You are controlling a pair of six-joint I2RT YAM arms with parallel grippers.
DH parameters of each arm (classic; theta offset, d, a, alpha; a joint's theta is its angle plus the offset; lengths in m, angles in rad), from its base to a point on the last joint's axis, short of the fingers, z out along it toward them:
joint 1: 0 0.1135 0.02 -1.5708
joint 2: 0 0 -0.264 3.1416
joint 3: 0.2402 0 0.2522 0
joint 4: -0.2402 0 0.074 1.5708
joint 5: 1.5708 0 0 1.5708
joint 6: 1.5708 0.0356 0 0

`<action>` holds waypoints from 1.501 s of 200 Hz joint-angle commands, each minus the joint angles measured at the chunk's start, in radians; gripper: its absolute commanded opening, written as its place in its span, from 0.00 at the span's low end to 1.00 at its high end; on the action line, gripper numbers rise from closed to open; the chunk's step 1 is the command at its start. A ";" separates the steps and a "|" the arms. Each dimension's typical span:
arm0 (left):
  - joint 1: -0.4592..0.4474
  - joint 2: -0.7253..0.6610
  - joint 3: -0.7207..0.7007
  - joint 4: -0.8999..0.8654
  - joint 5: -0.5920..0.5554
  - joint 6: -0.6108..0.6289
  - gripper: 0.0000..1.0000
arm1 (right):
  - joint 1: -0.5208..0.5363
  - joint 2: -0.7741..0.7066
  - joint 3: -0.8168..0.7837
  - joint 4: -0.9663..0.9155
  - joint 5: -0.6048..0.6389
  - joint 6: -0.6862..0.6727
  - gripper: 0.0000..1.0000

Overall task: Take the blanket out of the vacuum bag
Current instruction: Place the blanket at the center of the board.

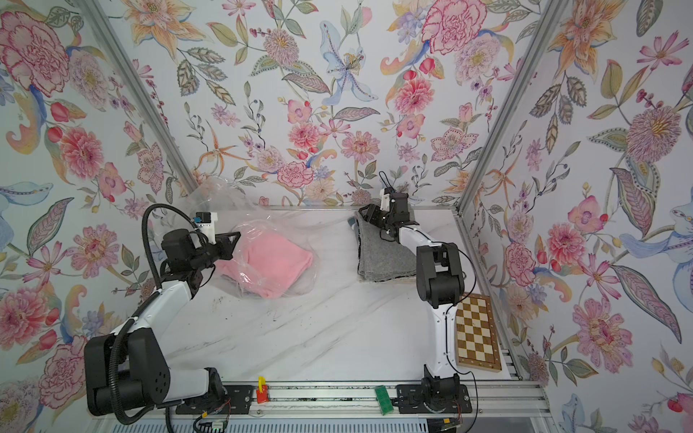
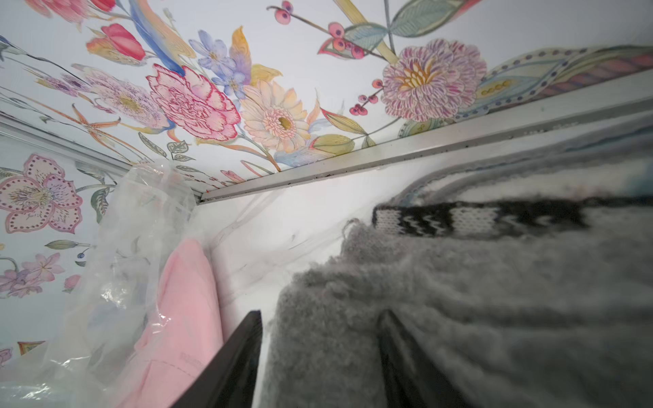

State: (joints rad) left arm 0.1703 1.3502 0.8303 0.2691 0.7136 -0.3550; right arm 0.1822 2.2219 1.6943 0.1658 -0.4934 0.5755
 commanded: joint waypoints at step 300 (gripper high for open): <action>-0.033 -0.024 0.024 0.021 0.035 0.027 0.03 | 0.519 -0.625 -0.807 0.231 0.102 0.318 0.88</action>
State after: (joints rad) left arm 0.1535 1.3273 0.8303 0.2646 0.7273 -0.3511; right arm 0.6308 1.5311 0.9028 0.2577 -0.4129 0.7513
